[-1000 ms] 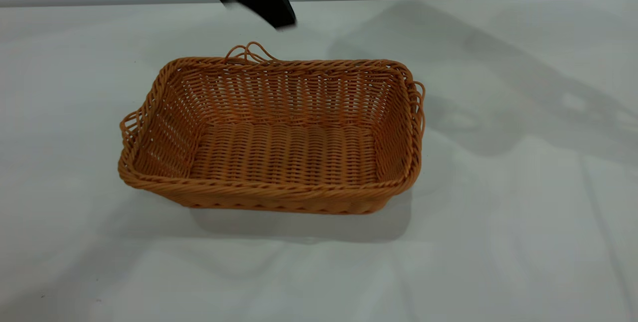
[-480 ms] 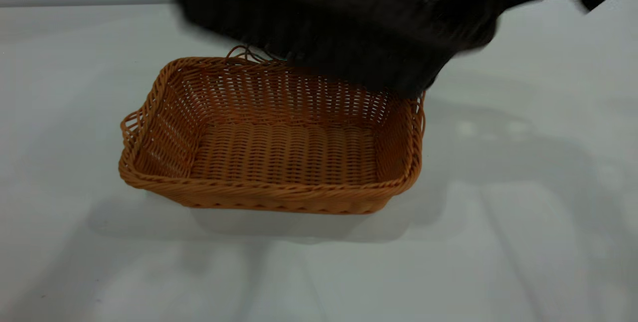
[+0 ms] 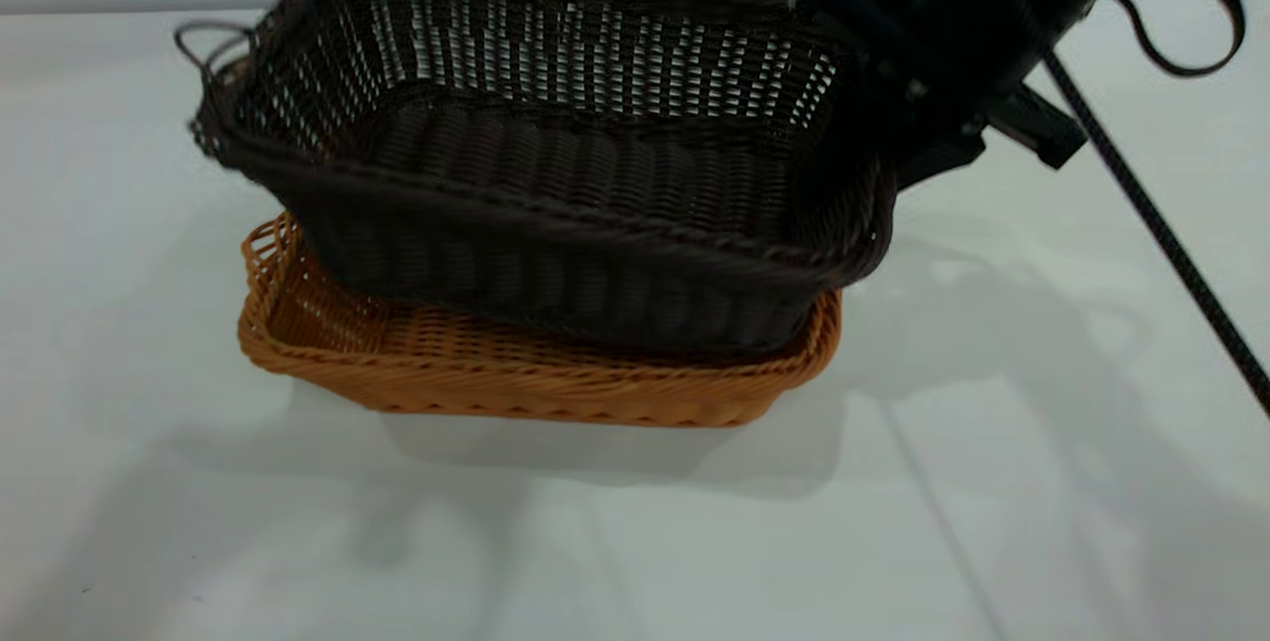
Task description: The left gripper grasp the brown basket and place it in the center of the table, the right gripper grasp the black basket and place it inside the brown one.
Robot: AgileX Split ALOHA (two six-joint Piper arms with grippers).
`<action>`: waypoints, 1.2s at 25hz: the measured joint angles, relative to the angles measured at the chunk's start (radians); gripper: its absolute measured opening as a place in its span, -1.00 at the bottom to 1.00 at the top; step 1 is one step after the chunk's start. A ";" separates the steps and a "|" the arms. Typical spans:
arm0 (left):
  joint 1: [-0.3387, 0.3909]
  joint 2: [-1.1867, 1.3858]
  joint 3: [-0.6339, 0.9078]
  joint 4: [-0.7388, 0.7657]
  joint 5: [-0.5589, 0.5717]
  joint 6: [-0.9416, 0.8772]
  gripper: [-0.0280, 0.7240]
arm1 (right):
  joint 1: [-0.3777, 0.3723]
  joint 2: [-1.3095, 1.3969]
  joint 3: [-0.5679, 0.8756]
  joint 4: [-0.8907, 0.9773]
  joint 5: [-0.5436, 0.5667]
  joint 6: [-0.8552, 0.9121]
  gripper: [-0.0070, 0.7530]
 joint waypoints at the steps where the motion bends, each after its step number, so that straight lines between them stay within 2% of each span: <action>1: 0.000 0.000 0.000 0.000 0.000 -0.001 0.10 | 0.000 0.003 0.000 0.000 -0.006 0.000 -0.76; 10: -0.001 0.000 0.000 0.001 -0.002 -0.002 0.10 | 0.043 0.004 -0.006 -0.085 -0.077 -0.023 -0.68; 12: -0.001 0.000 0.000 0.001 -0.002 -0.002 0.10 | 0.054 0.004 -0.008 -0.083 -0.084 -0.023 -0.59; 15: -0.001 0.000 0.000 0.001 -0.002 -0.002 0.10 | 0.059 0.004 -0.013 -0.075 -0.091 -0.025 -0.34; 20: -0.001 -0.007 0.000 0.002 -0.002 -0.008 0.10 | 0.059 -0.007 -0.018 -0.091 -0.083 -0.034 0.22; 22: -0.001 -0.022 0.001 0.005 -0.002 -0.021 0.10 | 0.054 -0.037 -0.018 -0.120 -0.063 -0.040 0.38; 25: -0.001 -0.070 0.001 0.007 -0.002 -0.053 0.10 | 0.037 -0.123 -0.018 -0.182 -0.046 -0.052 0.50; 30: -0.001 -0.181 0.001 0.020 0.002 -0.137 0.10 | -0.011 -0.370 -0.018 -0.252 -0.002 -0.053 0.53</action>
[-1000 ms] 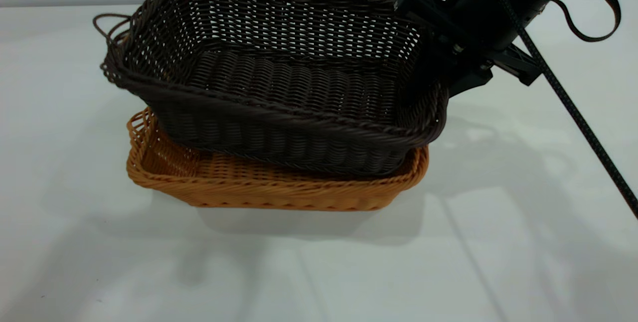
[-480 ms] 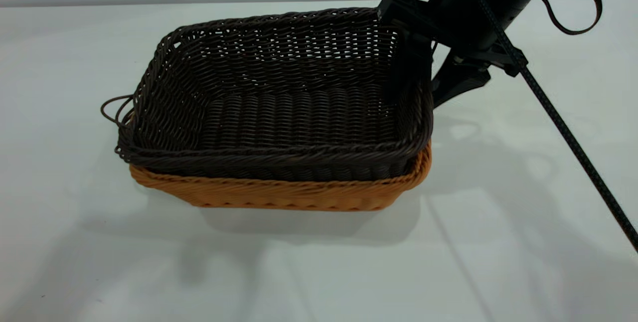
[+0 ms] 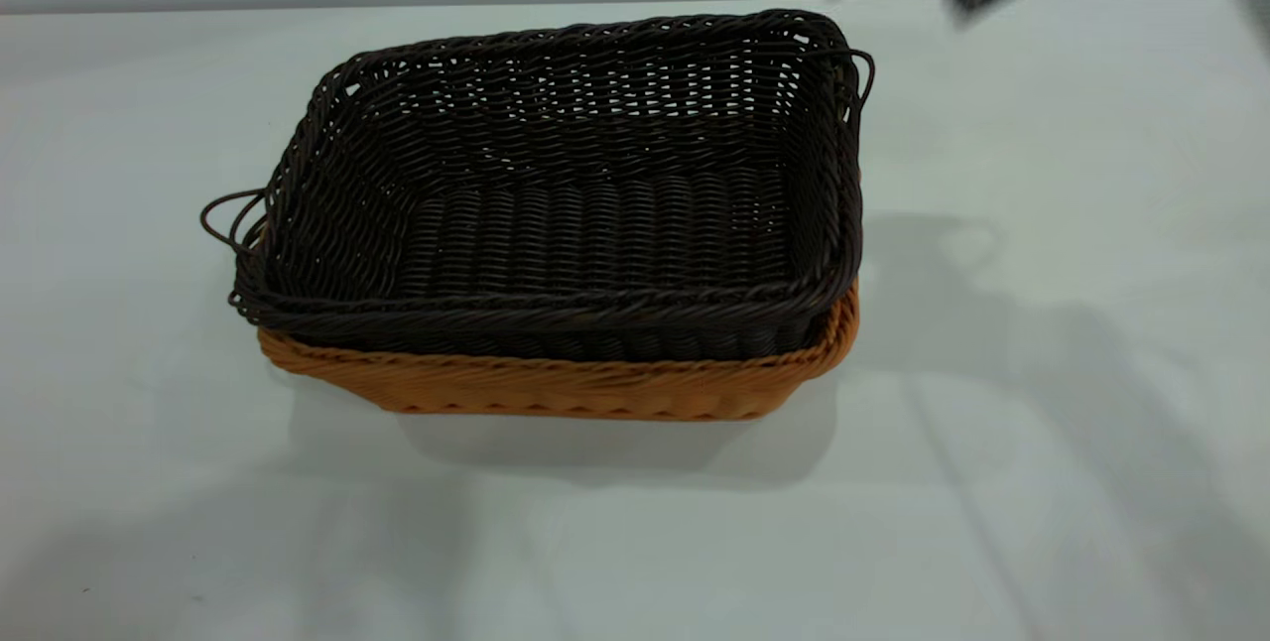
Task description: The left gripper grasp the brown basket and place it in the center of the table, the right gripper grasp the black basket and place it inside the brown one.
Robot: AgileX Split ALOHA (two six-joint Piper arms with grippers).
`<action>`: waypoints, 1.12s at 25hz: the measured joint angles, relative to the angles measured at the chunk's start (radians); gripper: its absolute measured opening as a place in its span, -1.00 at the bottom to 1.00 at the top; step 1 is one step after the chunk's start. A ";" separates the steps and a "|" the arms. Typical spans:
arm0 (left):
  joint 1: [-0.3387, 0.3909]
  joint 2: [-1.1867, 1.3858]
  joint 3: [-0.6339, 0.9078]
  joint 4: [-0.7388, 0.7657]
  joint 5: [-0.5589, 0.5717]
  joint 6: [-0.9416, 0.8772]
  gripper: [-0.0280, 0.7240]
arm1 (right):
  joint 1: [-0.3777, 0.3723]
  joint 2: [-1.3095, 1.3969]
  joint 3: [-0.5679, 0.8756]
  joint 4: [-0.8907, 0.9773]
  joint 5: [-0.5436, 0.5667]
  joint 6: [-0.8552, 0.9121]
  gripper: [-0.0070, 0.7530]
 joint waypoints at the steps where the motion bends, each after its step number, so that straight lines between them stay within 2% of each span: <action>1: 0.000 -0.028 0.000 0.014 0.004 -0.044 0.10 | -0.004 -0.064 0.000 -0.013 0.021 0.000 0.53; 5: -0.001 -0.141 0.000 0.129 0.040 -0.273 0.10 | -0.007 -0.306 0.000 -0.061 0.131 0.019 0.53; 8: -0.001 -0.225 0.000 0.245 0.123 -0.465 0.10 | -0.007 -0.447 0.001 -0.106 0.232 0.066 0.53; 14: -0.001 -0.373 0.008 0.349 0.128 -0.775 0.10 | -0.007 -0.690 0.031 -0.224 0.402 0.130 0.47; 20: -0.005 -0.534 0.142 0.352 0.128 -0.908 0.10 | -0.007 -0.951 0.228 -0.371 0.431 0.198 0.45; 28: -0.005 -0.697 0.536 0.348 0.128 -1.035 0.10 | -0.007 -1.308 0.582 -0.465 0.344 0.235 0.45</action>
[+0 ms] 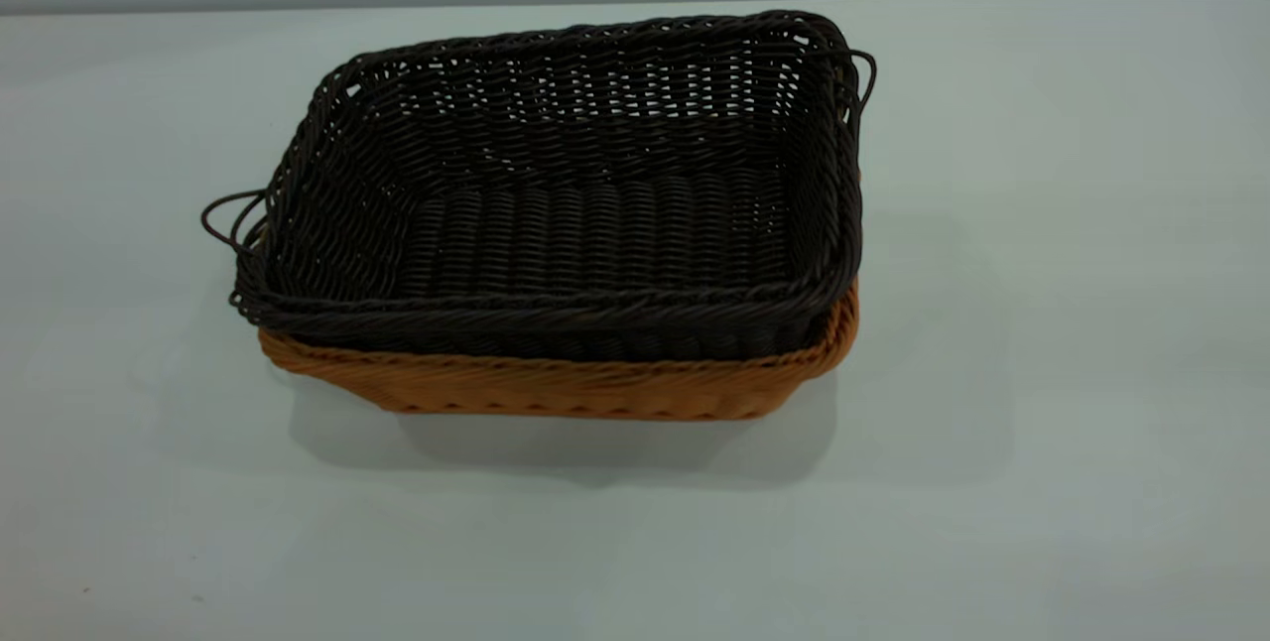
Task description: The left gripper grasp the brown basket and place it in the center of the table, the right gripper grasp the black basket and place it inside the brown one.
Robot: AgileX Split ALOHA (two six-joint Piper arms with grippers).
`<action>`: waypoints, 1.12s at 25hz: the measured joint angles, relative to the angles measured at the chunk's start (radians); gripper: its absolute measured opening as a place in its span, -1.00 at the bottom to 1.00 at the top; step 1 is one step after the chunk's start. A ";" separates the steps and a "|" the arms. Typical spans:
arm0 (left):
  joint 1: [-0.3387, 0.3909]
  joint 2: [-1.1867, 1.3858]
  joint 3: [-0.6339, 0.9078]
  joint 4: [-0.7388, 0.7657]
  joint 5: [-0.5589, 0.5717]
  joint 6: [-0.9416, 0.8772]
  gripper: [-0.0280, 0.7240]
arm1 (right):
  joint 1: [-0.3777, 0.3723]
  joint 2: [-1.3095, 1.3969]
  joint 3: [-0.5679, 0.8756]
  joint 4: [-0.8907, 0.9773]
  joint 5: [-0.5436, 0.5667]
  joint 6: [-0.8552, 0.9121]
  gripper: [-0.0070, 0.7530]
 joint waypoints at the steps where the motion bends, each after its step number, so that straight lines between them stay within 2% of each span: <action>1: 0.000 -0.016 0.057 0.000 0.000 -0.008 0.10 | 0.000 -0.038 0.037 -0.005 -0.004 0.006 0.45; 5: 0.000 -0.079 0.254 -0.011 0.000 -0.022 0.10 | 0.000 -0.162 0.137 -0.011 -0.020 0.027 0.45; 12: 0.000 -0.198 0.484 -0.100 -0.045 -0.029 0.10 | 0.000 -0.258 0.147 -0.028 -0.034 0.039 0.45; 24: -0.001 -0.363 0.496 -0.120 -0.076 -0.029 0.10 | -0.006 -0.264 0.147 -0.032 -0.034 0.039 0.45; 28: 0.049 -0.405 0.496 -0.123 -0.075 -0.029 0.10 | -0.121 -0.320 0.148 -0.031 -0.034 0.039 0.45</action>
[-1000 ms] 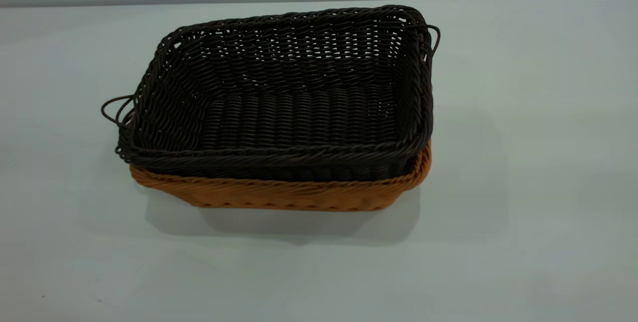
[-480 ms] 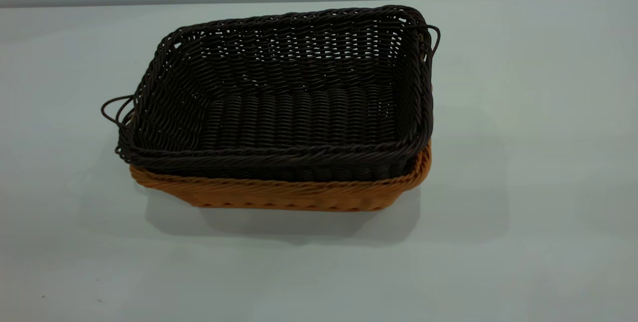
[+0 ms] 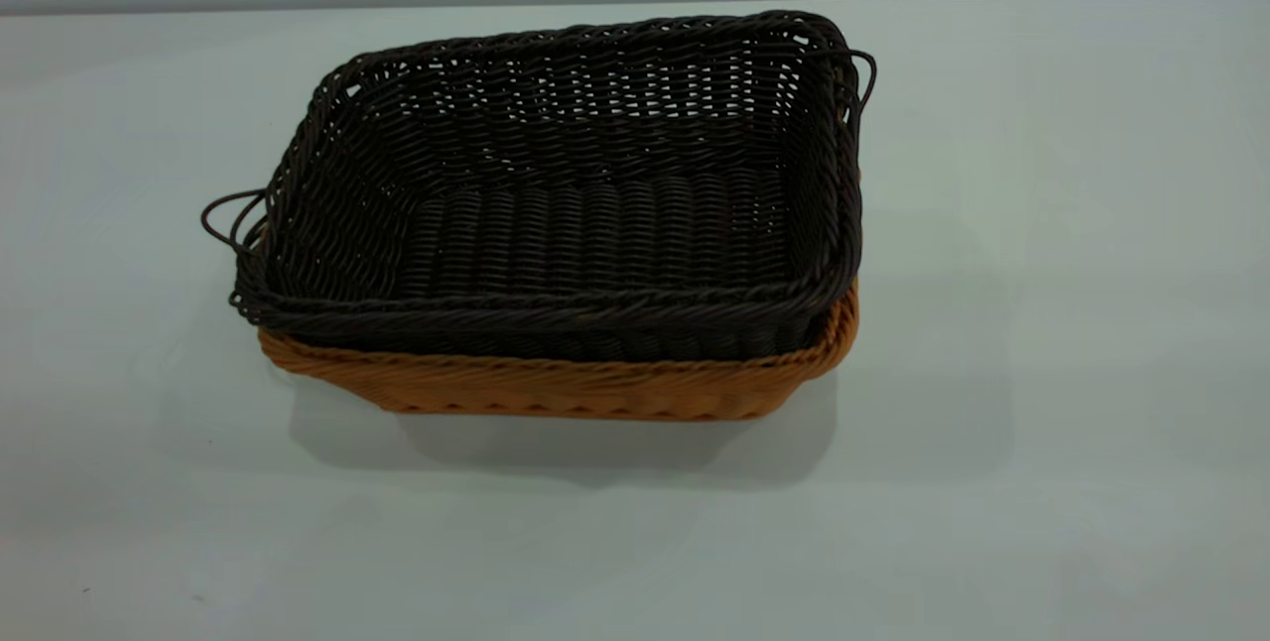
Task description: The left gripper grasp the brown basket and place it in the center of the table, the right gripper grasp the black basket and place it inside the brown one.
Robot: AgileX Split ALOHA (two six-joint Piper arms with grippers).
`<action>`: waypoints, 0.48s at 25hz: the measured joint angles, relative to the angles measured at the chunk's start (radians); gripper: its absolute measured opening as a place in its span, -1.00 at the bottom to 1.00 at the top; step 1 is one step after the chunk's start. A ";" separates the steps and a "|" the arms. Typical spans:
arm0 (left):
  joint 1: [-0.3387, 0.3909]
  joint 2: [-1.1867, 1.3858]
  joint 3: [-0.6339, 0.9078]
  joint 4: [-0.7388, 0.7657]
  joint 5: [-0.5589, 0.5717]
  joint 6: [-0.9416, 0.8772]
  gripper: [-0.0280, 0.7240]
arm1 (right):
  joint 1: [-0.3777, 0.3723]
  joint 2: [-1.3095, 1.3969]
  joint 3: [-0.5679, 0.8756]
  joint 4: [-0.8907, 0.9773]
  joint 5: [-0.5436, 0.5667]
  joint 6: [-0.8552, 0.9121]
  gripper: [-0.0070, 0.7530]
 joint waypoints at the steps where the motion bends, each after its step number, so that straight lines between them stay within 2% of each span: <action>1: 0.031 -0.008 0.000 0.000 0.000 0.000 0.10 | -0.035 -0.027 0.000 0.000 0.000 0.000 0.44; 5: 0.168 -0.042 0.000 -0.001 0.000 0.000 0.10 | -0.123 -0.110 -0.001 -0.001 0.005 0.000 0.44; 12: 0.341 -0.189 0.000 0.000 0.004 0.000 0.10 | -0.134 -0.110 -0.001 -0.001 0.006 0.000 0.44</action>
